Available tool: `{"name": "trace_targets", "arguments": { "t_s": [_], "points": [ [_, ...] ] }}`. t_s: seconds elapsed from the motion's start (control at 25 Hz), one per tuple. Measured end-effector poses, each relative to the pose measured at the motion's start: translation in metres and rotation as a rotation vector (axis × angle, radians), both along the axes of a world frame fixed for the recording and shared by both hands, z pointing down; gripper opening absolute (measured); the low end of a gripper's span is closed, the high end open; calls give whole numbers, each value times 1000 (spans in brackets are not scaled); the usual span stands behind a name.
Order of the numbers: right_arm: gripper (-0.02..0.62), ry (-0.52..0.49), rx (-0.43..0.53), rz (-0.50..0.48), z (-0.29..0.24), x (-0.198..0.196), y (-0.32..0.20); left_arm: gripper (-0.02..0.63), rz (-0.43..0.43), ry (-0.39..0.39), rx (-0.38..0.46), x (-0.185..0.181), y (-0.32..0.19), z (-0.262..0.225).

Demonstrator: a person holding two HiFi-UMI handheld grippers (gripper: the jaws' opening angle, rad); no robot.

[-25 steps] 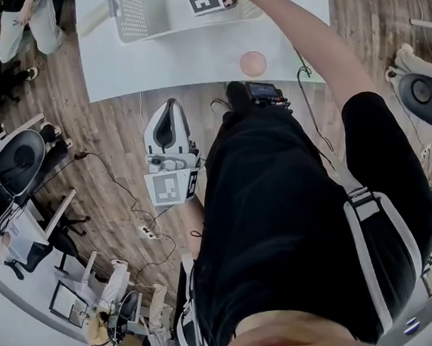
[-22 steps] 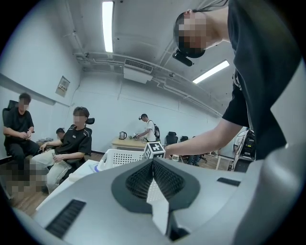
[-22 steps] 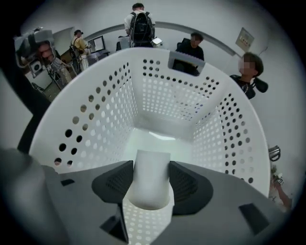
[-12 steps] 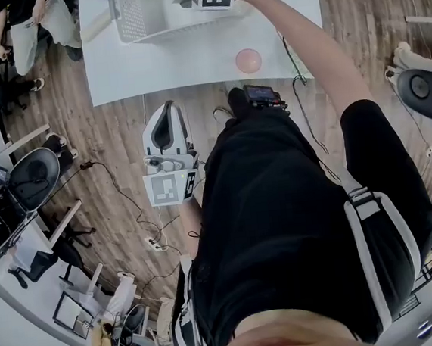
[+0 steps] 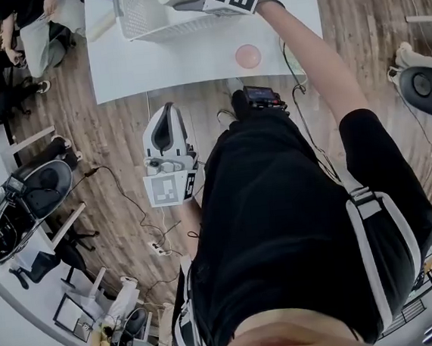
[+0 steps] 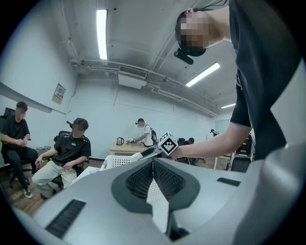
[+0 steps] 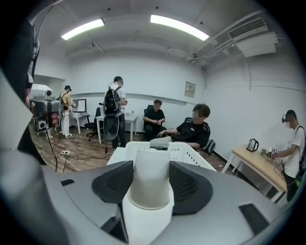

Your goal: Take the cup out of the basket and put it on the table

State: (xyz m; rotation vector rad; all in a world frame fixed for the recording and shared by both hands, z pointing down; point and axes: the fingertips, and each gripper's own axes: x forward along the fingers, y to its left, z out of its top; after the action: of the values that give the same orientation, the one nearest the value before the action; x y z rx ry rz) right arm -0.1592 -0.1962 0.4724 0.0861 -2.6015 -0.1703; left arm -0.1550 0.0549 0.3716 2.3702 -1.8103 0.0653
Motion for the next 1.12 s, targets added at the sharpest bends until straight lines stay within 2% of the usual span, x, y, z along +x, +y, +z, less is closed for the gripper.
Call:
{"name": "trace_targets", "arguments": {
  "t_s": [0.16,0.32,0.64,1.12],
  "points": [
    [249,-109,-27,18,-24,4,16,21,5,-2,11,0,10,-1],
    [249,-165,-22,27,-42,13,25,21,12,0,25,5,12,-4],
    [249,-297,-22,27,-93,28,78,21,37,9,56,9,34,-11],
    [249,-401,-13,90,-132,78,147,22,108,40,86,28,64,-13]
  ]
}}
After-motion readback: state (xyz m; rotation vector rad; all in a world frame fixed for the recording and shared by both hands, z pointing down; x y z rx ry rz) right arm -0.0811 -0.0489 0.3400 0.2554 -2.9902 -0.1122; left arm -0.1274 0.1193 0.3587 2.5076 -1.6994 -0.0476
